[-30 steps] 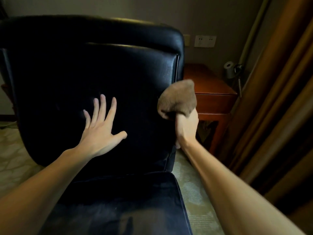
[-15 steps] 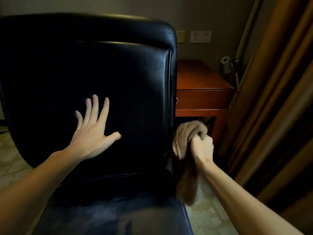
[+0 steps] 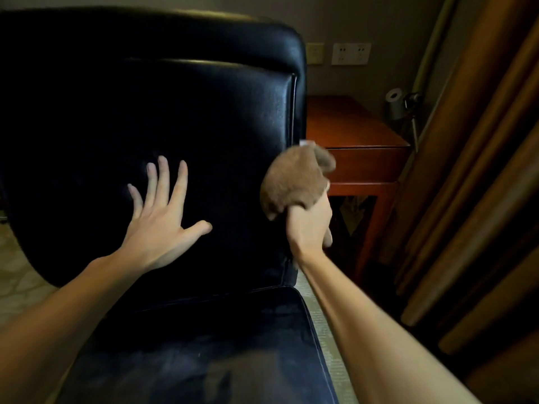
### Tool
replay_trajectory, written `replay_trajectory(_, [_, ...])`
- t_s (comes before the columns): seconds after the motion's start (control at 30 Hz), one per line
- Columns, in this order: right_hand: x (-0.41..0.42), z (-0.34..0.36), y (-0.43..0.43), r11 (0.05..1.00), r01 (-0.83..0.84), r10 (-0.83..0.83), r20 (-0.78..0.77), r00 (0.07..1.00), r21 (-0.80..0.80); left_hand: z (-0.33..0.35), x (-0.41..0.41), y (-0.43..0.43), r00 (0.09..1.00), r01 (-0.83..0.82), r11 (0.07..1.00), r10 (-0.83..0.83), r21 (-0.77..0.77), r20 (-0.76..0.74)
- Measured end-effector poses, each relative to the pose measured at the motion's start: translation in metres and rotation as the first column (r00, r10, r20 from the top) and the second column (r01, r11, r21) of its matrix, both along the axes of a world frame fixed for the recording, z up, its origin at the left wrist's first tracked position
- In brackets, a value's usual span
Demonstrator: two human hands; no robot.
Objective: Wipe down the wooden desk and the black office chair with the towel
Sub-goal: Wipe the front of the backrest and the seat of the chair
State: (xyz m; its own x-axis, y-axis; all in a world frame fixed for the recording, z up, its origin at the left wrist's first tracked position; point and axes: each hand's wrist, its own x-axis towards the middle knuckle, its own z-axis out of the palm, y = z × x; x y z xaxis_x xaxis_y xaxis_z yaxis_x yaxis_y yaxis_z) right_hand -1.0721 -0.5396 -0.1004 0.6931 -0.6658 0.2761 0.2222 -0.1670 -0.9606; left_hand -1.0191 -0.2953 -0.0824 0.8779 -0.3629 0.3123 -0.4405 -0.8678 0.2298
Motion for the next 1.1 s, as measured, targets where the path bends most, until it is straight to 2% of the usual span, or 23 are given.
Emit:
replay_trajectory(0.07, [-0.008,-0.032,0.002,0.995,0.001,-0.002,0.016,1.000,0.101,0.001,0.002,0.001,1.000,0.003,1.000,-0.003,-0.002,-0.017])
replay_trajectory(0.13, [-0.021,-0.062,-0.003,0.995,-0.045,0.049,-0.036,0.998,0.094,0.000,0.003,0.000,1.000,-0.013,1.000,0.013,0.006,-0.017])
replay_trajectory(0.23, [-0.015,-0.080,-0.015,0.984,-0.140,0.155,-0.140,0.978,0.107,0.000,0.003,-0.001,0.999,-0.033,0.999,0.033,0.013,-0.015])
replay_trajectory(0.3, [-0.017,-0.086,-0.018,0.984,-0.146,0.165,-0.215,0.963,0.101,0.003,0.003,-0.001,0.999,-0.031,0.999,0.032,0.015,-0.026])
replay_trajectory(0.37, [-0.021,-0.103,-0.017,0.973,-0.106,0.165,-0.293,0.942,0.205,0.005,0.000,0.001,0.998,-0.030,0.999,0.031,0.021,-0.046])
replay_trajectory(0.4, [-0.025,-0.109,-0.013,0.948,-0.087,0.188,-0.315,0.930,0.306,0.005,-0.001,0.002,0.999,-0.026,0.999,0.027,0.019,-0.047])
replay_trajectory(0.47, [-0.033,-0.110,-0.008,0.824,-0.023,0.233,-0.300,0.925,0.567,0.006,-0.002,0.002,0.999,-0.014,1.000,0.015,0.017,-0.040])
replay_trajectory(0.53, [-0.039,-0.101,-0.008,0.703,0.087,0.158,-0.273,0.949,0.706,0.006,-0.003,-0.001,0.999,-0.005,1.000,0.006,0.024,-0.037])
replay_trajectory(0.57, [-0.043,-0.092,-0.010,0.722,0.127,0.087,-0.272,0.958,0.680,0.005,-0.003,-0.004,0.999,-0.004,1.000,0.005,0.028,-0.034])
replay_trajectory(0.6, [-0.045,-0.079,-0.012,0.794,0.147,0.013,-0.258,0.966,0.590,0.004,-0.004,-0.006,1.000,-0.006,1.000,0.007,0.027,-0.029])
replay_trajectory(0.67, [-0.046,-0.043,-0.017,0.902,0.114,-0.066,-0.128,0.990,0.416,0.003,-0.004,-0.010,1.000,-0.015,1.000,0.015,0.025,-0.020])
replay_trajectory(0.77, [-0.030,0.011,-0.029,0.975,0.031,-0.054,0.099,0.994,0.218,0.005,-0.005,-0.009,1.000,-0.005,1.000,0.005,0.019,-0.015])
replay_trajectory(0.87, [-0.009,0.029,-0.026,0.998,-0.035,0.029,0.126,0.992,0.052,0.007,-0.005,-0.006,0.999,0.023,1.000,-0.023,0.003,-0.030])
replay_trajectory(0.97, [0.000,0.001,-0.006,0.999,0.013,-0.019,0.159,0.987,0.041,0.007,0.001,-0.003,0.999,0.015,1.000,-0.015,-0.005,-0.041])
replay_trajectory(1.1, [0.008,-0.038,-0.006,0.979,0.030,-0.040,0.043,0.998,0.201,0.006,0.005,0.000,0.999,0.010,1.000,-0.011,-0.012,-0.046])
